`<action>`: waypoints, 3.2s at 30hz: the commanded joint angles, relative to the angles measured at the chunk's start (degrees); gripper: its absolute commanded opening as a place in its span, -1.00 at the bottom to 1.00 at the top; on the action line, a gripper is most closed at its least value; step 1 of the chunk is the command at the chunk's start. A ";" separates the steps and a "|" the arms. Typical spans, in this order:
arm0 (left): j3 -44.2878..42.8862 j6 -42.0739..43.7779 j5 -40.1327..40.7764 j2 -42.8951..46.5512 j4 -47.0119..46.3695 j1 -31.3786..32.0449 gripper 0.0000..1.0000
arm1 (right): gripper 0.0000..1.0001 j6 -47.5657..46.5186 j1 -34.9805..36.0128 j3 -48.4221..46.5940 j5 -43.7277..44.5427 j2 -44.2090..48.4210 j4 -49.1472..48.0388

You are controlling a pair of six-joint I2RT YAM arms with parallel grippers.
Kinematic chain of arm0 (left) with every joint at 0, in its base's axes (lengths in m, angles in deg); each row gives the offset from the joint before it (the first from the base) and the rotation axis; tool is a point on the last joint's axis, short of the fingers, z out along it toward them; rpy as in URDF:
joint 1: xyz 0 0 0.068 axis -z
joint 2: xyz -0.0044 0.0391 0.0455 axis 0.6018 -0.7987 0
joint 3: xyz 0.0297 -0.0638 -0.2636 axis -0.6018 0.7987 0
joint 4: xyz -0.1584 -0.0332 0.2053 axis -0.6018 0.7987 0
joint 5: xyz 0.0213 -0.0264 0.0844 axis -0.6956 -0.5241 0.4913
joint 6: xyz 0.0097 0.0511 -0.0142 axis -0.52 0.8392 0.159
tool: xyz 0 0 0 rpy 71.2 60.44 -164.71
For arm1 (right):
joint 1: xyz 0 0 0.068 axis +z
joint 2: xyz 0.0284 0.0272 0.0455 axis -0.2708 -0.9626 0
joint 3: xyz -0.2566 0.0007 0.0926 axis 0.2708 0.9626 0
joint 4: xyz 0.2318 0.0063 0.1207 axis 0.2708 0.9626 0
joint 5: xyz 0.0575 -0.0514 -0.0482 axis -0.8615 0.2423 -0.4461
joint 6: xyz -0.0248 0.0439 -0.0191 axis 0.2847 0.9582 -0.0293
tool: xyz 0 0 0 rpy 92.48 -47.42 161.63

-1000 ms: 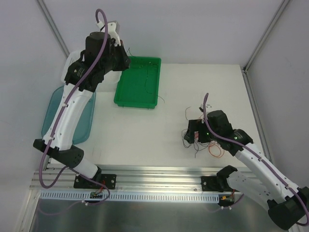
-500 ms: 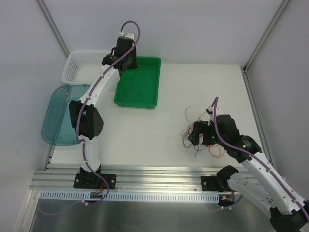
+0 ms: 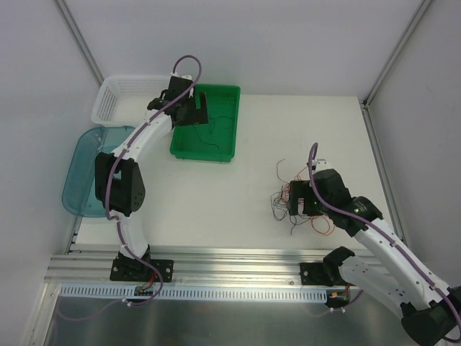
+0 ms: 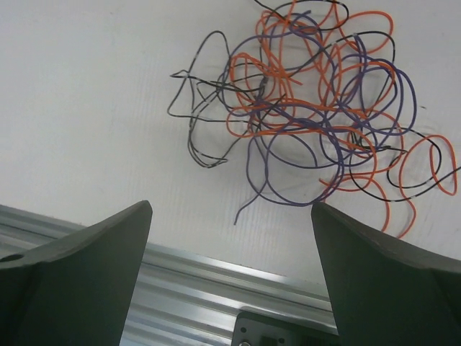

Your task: Untangle the cables

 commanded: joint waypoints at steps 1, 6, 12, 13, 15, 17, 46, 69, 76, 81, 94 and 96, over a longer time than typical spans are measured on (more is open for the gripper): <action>6.81 -1.94 -3.53 14.71 -2.00 4.10 0.92 | 0.96 0.53 -0.08 -2.67 5.34 -3.00 1.13; 22.12 -6.58 -6.00 29.98 -2.00 10.79 0.98 | 0.98 2.64 -1.92 -2.15 5.25 -9.23 -2.99; 37.78 -11.60 -9.60 39.42 -2.08 22.73 0.98 | 0.93 3.96 -8.68 2.33 2.10 -14.34 -8.62; 40.14 -12.22 -9.52 39.86 -2.00 24.41 0.98 | 0.88 4.31 -10.43 2.94 1.31 -15.48 -10.46; 42.18 -13.97 -7.76 41.18 -2.00 28.44 0.98 | 0.86 4.14 -11.24 4.44 -0.98 -16.45 -13.44; 44.99 -15.38 -6.44 42.15 -2.08 30.48 0.98 | 0.80 3.88 -11.42 5.06 -2.64 -18.29 -15.30; 42.19 -11.00 -7.57 26.78 -22.12 40.33 0.61 | -0.99 0.36 3.26 3.30 -17.95 -22.52 -18.13; 41.84 4.47 -9.60 17.64 -25.46 40.24 0.05 | -0.99 -0.70 3.26 4.53 -16.02 -22.34 -16.89; 39.73 7.11 -8.54 15.35 -26.25 40.24 -0.47 | -0.99 -0.52 3.26 4.62 -16.02 -21.64 -16.54; 39.28 6.50 -8.37 15.43 -26.25 40.24 -1.00 | -0.99 -0.43 3.26 4.45 -15.23 -21.20 -15.84; 41.48 -5.45 2.44 42.75 -4.91 27.51 -1.00 | -0.99 2.55 -8.16 5.24 -7.32 -14.80 -8.02; 40.87 -6.50 3.92 48.01 0.16 25.14 -1.00 | -0.99 2.90 -10.88 4.80 -6.97 -13.65 -6.62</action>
